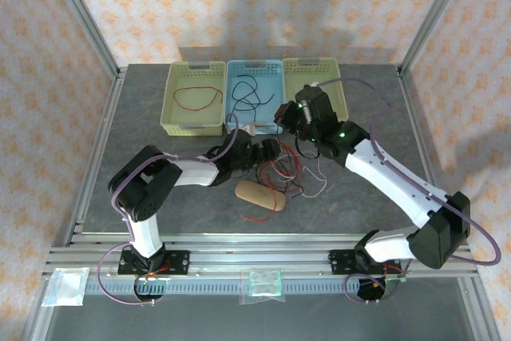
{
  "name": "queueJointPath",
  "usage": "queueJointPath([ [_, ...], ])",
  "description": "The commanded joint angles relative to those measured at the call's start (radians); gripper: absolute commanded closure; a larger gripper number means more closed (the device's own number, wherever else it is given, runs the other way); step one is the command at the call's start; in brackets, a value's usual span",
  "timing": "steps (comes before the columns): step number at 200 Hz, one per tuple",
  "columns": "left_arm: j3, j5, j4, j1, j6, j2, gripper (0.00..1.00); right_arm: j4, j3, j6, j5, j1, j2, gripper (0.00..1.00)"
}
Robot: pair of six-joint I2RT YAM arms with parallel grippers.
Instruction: Untangle the cables
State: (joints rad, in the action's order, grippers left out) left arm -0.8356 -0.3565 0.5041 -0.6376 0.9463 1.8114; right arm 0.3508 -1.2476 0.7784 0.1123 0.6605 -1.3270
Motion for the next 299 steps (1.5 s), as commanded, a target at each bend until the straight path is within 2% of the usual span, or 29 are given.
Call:
queueJointPath([
  [1,-0.014,0.005,-0.009,-0.009,0.012,0.017,0.13,0.001,-0.086,-0.053,-0.064,0.002,0.051,1.00],
  [131,-0.040,0.007,-0.032,-0.016,0.003,0.066,0.13,0.103,-0.564,-0.273,-0.211,-0.009,-0.001,1.00],
  [165,-0.046,0.011,-0.041,-0.016,-0.005,0.058,0.13,0.119,-0.601,-0.294,-0.234,-0.011,0.006,1.00],
  [207,-0.091,0.046,-0.112,-0.013,-0.045,0.031,0.12,0.084,-0.605,-0.290,-0.205,-0.012,0.030,1.00],
  [228,-0.104,0.070,-0.146,-0.001,-0.069,-0.028,0.12,0.103,-0.619,-0.315,-0.234,-0.013,0.010,1.00],
  [262,-0.134,0.193,-0.293,0.030,-0.136,-0.178,0.11,0.059,-0.617,-0.343,-0.223,-0.019,-0.041,1.00],
  [299,-0.066,0.300,-0.399,0.100,-0.150,-0.342,0.09,0.019,-0.676,-0.356,-0.181,-0.028,-0.141,1.00],
])
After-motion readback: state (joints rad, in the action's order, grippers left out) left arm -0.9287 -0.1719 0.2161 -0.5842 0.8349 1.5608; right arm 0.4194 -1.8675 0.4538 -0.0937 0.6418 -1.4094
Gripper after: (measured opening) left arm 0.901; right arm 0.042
